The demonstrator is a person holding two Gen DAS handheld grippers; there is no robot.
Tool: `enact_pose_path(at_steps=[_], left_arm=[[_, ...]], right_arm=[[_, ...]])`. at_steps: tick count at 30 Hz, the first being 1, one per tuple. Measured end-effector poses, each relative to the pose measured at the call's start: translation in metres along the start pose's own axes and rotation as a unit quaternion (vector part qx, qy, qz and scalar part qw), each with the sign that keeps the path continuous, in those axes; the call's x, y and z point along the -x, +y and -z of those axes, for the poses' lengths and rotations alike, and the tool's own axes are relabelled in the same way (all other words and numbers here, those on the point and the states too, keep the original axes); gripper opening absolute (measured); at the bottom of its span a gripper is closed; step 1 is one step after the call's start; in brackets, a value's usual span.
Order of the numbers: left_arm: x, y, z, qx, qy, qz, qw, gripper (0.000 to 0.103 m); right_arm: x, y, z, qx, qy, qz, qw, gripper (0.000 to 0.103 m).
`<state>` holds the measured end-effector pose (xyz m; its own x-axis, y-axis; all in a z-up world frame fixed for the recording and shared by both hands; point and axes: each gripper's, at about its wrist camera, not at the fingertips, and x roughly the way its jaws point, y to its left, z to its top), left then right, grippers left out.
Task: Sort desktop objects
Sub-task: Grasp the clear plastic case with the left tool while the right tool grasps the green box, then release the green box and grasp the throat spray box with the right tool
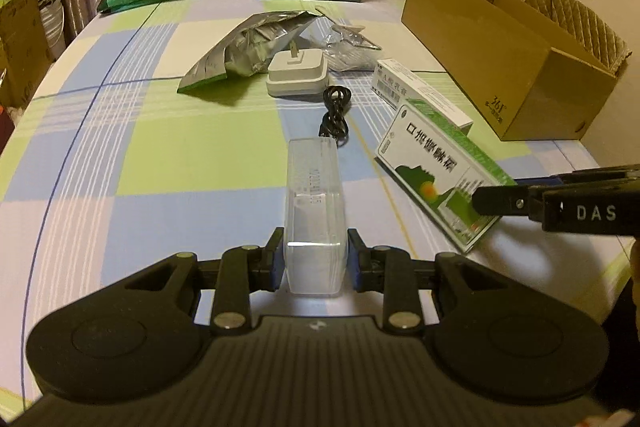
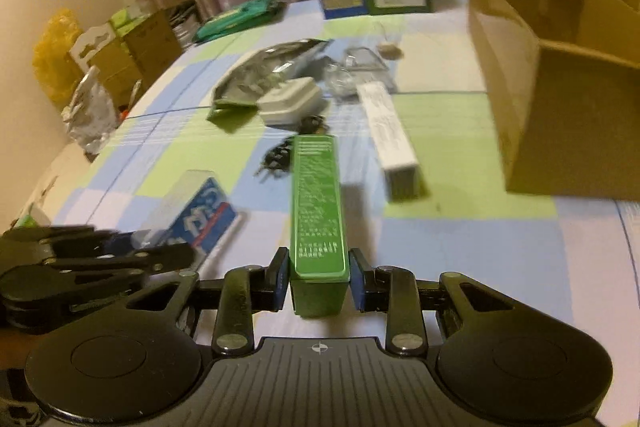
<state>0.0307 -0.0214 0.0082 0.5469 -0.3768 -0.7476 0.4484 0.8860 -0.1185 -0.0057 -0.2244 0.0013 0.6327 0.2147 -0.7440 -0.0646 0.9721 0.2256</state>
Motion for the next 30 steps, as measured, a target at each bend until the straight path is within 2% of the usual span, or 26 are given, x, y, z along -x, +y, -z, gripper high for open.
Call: enact_pose_path(at_steps=[1, 3, 6, 8, 11, 12, 17, 20, 23, 27, 28, 30], left_arm=[[0.0, 0.0, 0.001, 0.001, -0.001, 0.0, 1.0, 0.025], [-0.001, 0.0, 0.0, 0.002, -0.001, 0.002, 1.0, 0.025], [-0.003, 0.001, -0.001, 0.004, -0.004, 0.004, 1.0, 0.025], [-0.004, 0.001, 0.0, 0.003, -0.005, 0.004, 1.0, 0.025], [-0.004, 0.003, 0.0, 0.008, -0.007, 0.006, 0.9999, 0.025], [-0.004, 0.004, 0.0, 0.011, -0.007, 0.007, 0.9999, 0.025], [-0.003, 0.007, 0.0, 0.017, -0.009, 0.009, 0.9998, 0.025], [-0.004, 0.006, -0.001, 0.016, -0.01, 0.008, 0.9998, 0.025], [-0.005, 0.005, 0.0, 0.012, -0.012, 0.011, 0.9998, 0.026], [-0.009, 0.003, 0.001, 0.008, -0.007, 0.011, 0.9999, 0.027], [-0.01, 0.003, 0.001, 0.008, -0.007, 0.01, 0.9999, 0.028], [-0.011, 0.002, 0.0, 0.008, -0.008, 0.008, 0.9999, 0.044]], right_arm=[[0.0, -0.001, 0.0, 0.001, -0.004, 0.017, 1.0, 0.051], [0.002, -0.005, 0.0, -0.001, -0.018, 0.041, 0.999, 0.065], [0.004, -0.004, -0.001, 0.015, -0.031, 0.048, 0.998, 0.067], [0.003, 0.005, 0.002, 0.057, -0.039, 0.058, 0.996, 0.069], [-0.001, 0.021, 0.008, 0.133, -0.057, 0.093, 0.985, 0.07], [-0.003, 0.022, 0.008, 0.136, -0.058, 0.102, 0.984, 0.07], [-0.007, 0.001, 0.004, 0.078, -0.044, 0.119, 0.989, 0.07], [-0.007, 0.007, 0.007, 0.106, -0.044, 0.102, 0.988, 0.07], [-0.017, 0.015, 0.011, 0.143, -0.026, 0.101, 0.984, 0.071], [-0.033, 0.013, 0.012, 0.143, 0.001, 0.102, 0.984, 0.071], [-0.034, 0.012, 0.012, 0.14, 0.002, 0.1, 0.985, 0.071], [-0.034, 0.009, 0.011, 0.133, 0.005, 0.095, 0.987, 0.071]])
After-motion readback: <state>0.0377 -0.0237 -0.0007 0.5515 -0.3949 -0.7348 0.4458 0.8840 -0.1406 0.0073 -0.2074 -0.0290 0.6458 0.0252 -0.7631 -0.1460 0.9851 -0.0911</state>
